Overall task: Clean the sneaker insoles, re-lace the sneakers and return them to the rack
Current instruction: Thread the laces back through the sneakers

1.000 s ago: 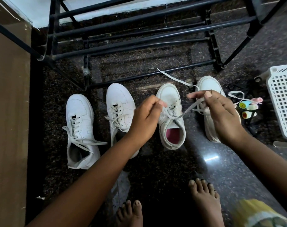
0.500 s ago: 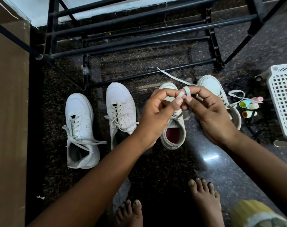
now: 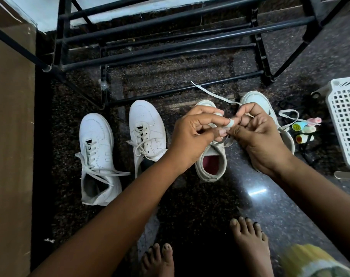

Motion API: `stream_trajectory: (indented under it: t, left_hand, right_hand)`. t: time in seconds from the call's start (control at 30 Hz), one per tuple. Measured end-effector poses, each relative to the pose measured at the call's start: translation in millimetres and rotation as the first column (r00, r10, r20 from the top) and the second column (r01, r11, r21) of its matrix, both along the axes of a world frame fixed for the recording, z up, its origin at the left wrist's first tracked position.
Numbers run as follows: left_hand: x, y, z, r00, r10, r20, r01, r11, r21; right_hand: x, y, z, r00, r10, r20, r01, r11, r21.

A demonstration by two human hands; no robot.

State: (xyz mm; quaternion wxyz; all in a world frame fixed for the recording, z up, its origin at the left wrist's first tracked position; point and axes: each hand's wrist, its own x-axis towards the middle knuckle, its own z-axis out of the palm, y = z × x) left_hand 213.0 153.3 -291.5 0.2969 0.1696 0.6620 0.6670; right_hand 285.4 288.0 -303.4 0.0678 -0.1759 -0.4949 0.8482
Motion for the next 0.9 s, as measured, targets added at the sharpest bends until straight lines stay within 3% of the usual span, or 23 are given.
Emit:
stream_trajectory:
  t: [0.13,0.27,0.3,0.33,0.4,0.47,0.57,0.67,0.73,0.8,0.83,0.9]
  left_hand:
    - [-2.6,0.4,10.4,1.000,0.030,-0.010,-0.031,0.994,-0.110]
    - [-2.0,-1.8,13.8,0.993,0.114,0.040,-0.104,0.974,-0.202]
    - [-1.3,-2.0,14.6,0.989,0.130,0.070,-0.113,0.971,-0.209]
    - [-0.8,-2.2,16.0,0.984,0.143,0.107,-0.119,0.972,-0.204]
    - [-0.6,-2.0,18.4,0.972,0.159,0.173,-0.127,0.975,-0.184]
    - [-1.5,-2.5,18.2,0.970,0.165,0.177,-0.130,0.972,-0.194]
    - [-1.7,-4.6,16.8,0.991,0.111,0.069,-0.090,0.963,-0.256]
    - [-2.7,-7.0,18.1,0.978,-0.016,-0.206,-0.058,0.936,-0.347]
    - [-3.4,-8.4,17.9,0.867,-0.146,-0.476,-0.095,0.890,-0.447]
    - [-1.2,-7.4,20.6,0.689,-0.298,-0.661,-0.161,0.826,-0.540]
    - [1.4,-6.0,23.1,0.637,-0.354,-0.685,-0.184,0.793,-0.581]
    - [6.0,-2.9,28.3,0.652,-0.423,-0.629,-0.181,0.719,-0.671]
  right_hand:
    - [2.1,4.1,0.7,0.994,0.111,0.007,-0.111,0.982,0.152]
    - [6.5,2.2,3.3,0.987,0.160,0.022,-0.150,0.857,0.492]
    - [7.5,1.4,4.1,0.986,0.166,0.022,-0.141,0.746,0.651]
    - [8.5,0.5,4.6,0.985,0.174,0.019,-0.116,0.571,0.813]
    - [9.6,-1.2,6.3,0.982,0.189,0.008,-0.056,0.251,0.966]
    - [9.9,-2.7,5.8,0.984,0.177,0.024,-0.050,0.149,0.988]
    - [7.8,1.0,4.8,0.977,0.184,0.112,-0.141,0.155,0.978]
    - [5.5,7.1,8.6,0.944,0.220,0.245,-0.281,0.154,0.947]
    - [4.2,10.6,12.5,0.910,0.246,0.333,-0.375,0.152,0.914]
    - [2.0,14.1,15.3,0.875,0.275,0.399,-0.454,0.180,0.873]
    - [0.9,15.7,16.7,0.859,0.285,0.424,-0.486,0.199,0.851]
    - [1.0,17.5,18.1,0.823,0.311,0.475,-0.554,0.251,0.794]
